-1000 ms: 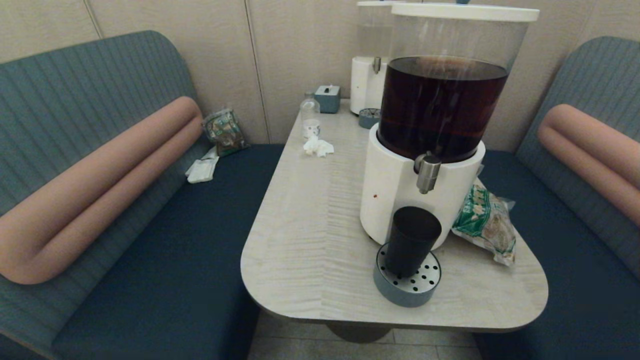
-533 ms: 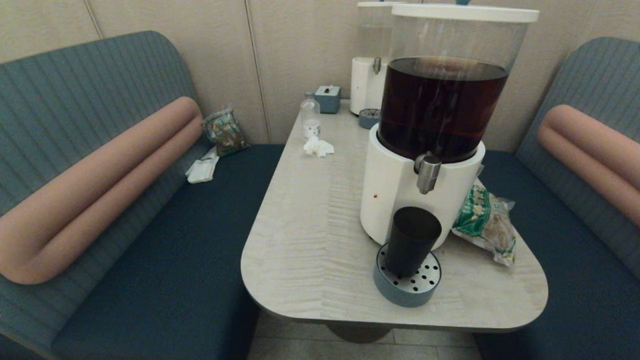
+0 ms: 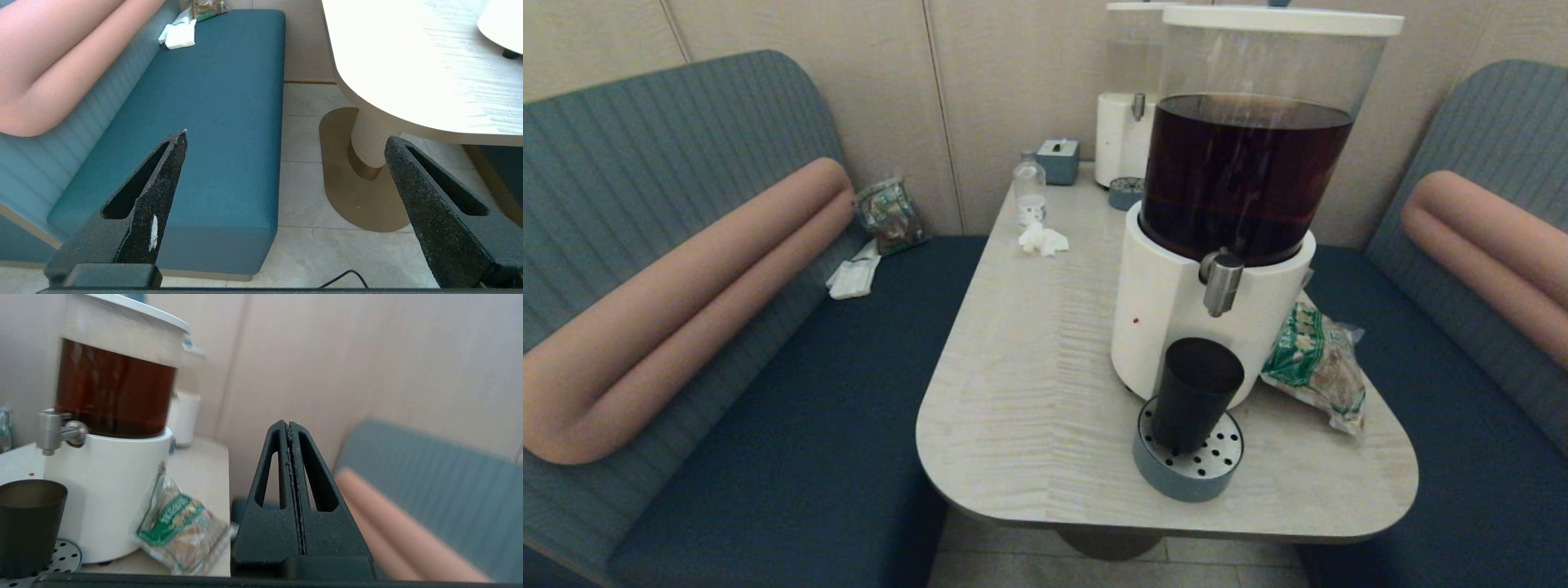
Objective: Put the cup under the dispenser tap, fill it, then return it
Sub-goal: Place the cup next to the water dispenser
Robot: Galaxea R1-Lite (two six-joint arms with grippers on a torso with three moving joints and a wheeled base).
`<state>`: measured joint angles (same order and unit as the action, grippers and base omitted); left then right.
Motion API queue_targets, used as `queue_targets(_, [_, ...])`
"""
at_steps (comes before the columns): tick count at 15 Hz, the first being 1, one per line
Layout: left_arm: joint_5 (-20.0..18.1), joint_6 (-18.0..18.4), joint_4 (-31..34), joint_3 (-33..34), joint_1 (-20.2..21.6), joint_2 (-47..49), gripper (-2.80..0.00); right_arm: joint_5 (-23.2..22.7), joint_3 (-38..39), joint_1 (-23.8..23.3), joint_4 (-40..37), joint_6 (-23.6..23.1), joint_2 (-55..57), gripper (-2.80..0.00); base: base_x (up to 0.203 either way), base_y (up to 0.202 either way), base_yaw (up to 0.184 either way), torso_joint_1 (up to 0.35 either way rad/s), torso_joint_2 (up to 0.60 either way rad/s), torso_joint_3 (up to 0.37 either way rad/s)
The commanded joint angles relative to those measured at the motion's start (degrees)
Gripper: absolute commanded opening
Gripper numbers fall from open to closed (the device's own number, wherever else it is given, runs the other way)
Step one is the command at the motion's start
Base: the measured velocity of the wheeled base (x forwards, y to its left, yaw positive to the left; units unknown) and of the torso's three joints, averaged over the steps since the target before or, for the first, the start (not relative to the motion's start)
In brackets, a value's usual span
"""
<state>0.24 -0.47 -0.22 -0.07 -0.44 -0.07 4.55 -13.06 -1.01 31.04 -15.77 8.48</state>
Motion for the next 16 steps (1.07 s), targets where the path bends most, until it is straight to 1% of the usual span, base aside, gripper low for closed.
queue_targets(1, [0.0, 0.0, 0.0, 0.0, 0.0, 0.1, 0.0, -1.3, 7.5, 0.5, 3.6, -0.8, -3.3, -2.8, 0.0, 0.0, 0.0, 0.0, 0.0, 0.0])
queue_targets(3, [0.0, -0.1, 0.0, 0.0, 0.0, 0.1, 0.0, -3.0, 10.7, 0.7, 1.6, -0.9, -5.5, -2.8, 0.0, 0.0, 0.0, 0.0, 0.0, 0.0])
queue_targets(4, [0.0, -0.1, 0.0, 0.0, 0.0, 0.1, 0.0, -3.5, 12.1, 0.7, -1.4, -0.7, -7.6, -2.8, 0.0, 0.0, 0.0, 0.0, 0.0, 0.0])
queue_targets(5, [0.0, -0.1, 0.0, 0.0, 0.0, 0.1, 0.0, -3.7, 13.0, 0.7, -5.2, 0.6, -8.5, -2.8, 0.0, 0.0, 0.0, 0.0, 0.0, 0.0])
queue_targets(6, [0.0, 0.0, 0.0, 0.0, 0.0, 0.1, 0.0, -4.0, 13.0, 0.7, -7.3, 2.1, -8.5, -2.8, 0.0, 0.0, 0.0, 0.0, 0.0, 0.0])
queue_targets(11, [0.0, -0.1, 0.0, 0.0, 0.0, 0.1, 0.0, -5.0, 13.0, 0.6, -26.6, 3.1, -8.5, -2.8, 0.0, 0.0, 0.0, 0.0, 0.0, 0.0])
queue_targets(12, [0.0, 0.0, 0.0, 0.0, 0.0, 0.1, 0.0, -6.3, 13.0, 0.6, -28.7, 3.9, -8.4, -2.8, 0.0, 0.0, 0.0, 0.0, 0.0, 0.0])
queue_targets(13, [0.0, -0.1, 0.0, 0.0, 0.0, 0.1, 0.0, -7.3, 13.0, 0.7, -28.8, 4.6, -8.4, -2.8, 0.0, 0.0, 0.0, 0.0, 0.0, 0.0])
queue_targets(15, [0.0, -0.1, 0.0, 0.0, 0.0, 0.1, 0.0, -7.6, 12.8, 0.7, -29.5, 4.9, -8.4, -2.8, 0.0, 0.0, 0.0, 0.0, 0.0, 0.0])
queue_targets(16, [0.0, 0.0, 0.0, 0.0, 0.0, 0.1, 0.0, -7.6, 13.0, 0.7, -30.0, 6.2, -8.4, -2.8, 0.0, 0.0, 0.0, 0.0, 0.0, 0.0])
